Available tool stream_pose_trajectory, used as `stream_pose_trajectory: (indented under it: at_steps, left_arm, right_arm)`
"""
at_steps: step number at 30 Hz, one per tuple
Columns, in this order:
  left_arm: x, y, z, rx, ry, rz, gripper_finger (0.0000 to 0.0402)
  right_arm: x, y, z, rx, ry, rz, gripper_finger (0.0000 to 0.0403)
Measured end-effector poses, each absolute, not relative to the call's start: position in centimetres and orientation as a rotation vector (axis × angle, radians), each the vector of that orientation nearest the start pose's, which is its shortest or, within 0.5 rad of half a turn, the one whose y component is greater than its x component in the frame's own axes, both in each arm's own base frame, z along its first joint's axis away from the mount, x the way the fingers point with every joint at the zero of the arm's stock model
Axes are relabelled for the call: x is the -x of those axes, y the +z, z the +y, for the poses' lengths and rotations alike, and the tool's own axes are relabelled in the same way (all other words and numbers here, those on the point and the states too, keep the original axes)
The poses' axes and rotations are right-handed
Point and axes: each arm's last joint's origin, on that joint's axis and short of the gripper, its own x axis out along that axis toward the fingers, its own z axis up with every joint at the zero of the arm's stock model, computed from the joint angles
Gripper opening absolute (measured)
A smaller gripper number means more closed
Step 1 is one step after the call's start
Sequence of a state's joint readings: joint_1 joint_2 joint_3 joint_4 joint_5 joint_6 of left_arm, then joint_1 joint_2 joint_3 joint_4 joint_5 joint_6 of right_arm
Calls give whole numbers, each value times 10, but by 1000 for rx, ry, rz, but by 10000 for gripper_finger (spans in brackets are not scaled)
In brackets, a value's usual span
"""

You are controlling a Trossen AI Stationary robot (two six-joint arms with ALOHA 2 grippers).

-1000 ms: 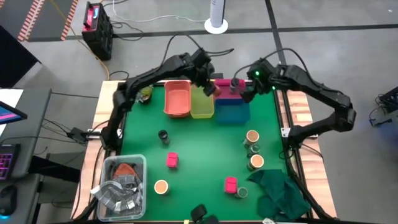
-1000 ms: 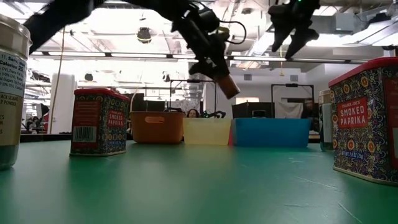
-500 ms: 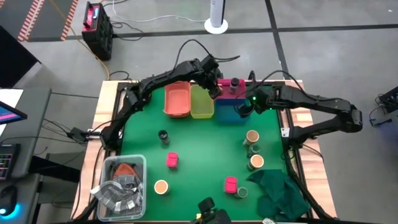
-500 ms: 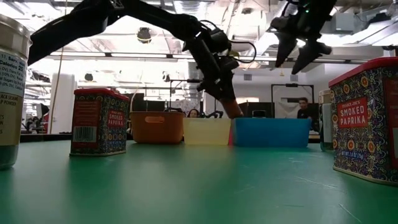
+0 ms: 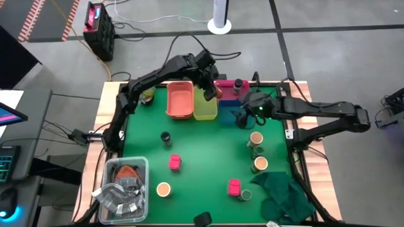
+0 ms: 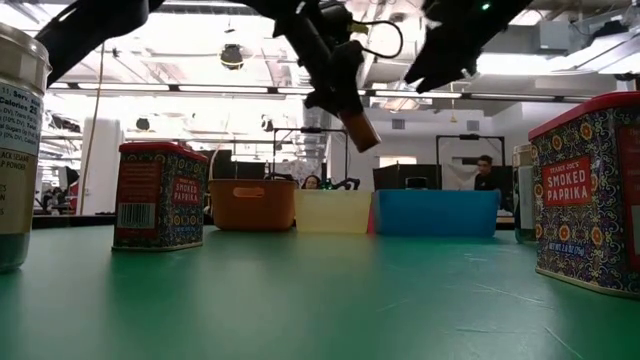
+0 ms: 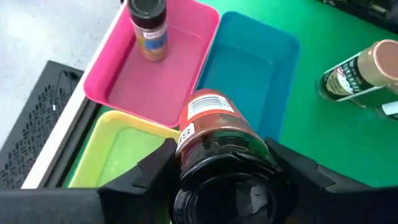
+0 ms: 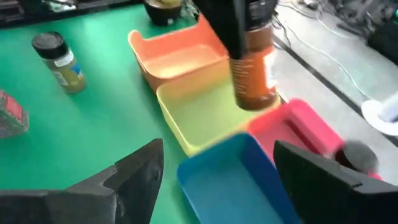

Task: Sort spices by type
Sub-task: Put the top black seasoning bottle into the pink bin

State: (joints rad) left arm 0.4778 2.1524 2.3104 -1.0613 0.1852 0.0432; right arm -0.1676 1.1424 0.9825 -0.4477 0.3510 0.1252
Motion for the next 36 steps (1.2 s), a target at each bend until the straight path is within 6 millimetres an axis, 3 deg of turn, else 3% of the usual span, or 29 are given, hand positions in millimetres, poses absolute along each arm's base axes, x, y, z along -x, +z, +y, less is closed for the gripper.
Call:
stream_pose_trajectory:
  at_steps: [3, 9, 14, 18, 23, 28, 36]
  left_arm:
    - [-403, 351, 202, 299, 259, 872, 201]
    - [-394, 364, 194, 391, 227, 856, 201]
    - [-387, 378, 189, 388, 234, 824, 201]
    - [-381, 388, 187, 414, 254, 795, 201]
    - [-381, 388, 185, 432, 265, 794, 201]
    - [-384, 388, 179, 427, 263, 792, 201]
    - [-385, 387, 177, 423, 270, 806, 201]
  right_arm:
    - [-245, 309, -60, -40, -561, 528, 328]
    - [-269, 309, -69, 173, -523, 446, 328]
    - [-281, 299, -74, 154, -529, 449, 334]
    - [-288, 301, -76, 171, -571, 430, 340]
    - [-303, 304, -77, 257, -581, 403, 339]
    - [-319, 295, -82, 283, -596, 402, 332]
    - [-328, 300, -85, 284, -619, 372, 313]
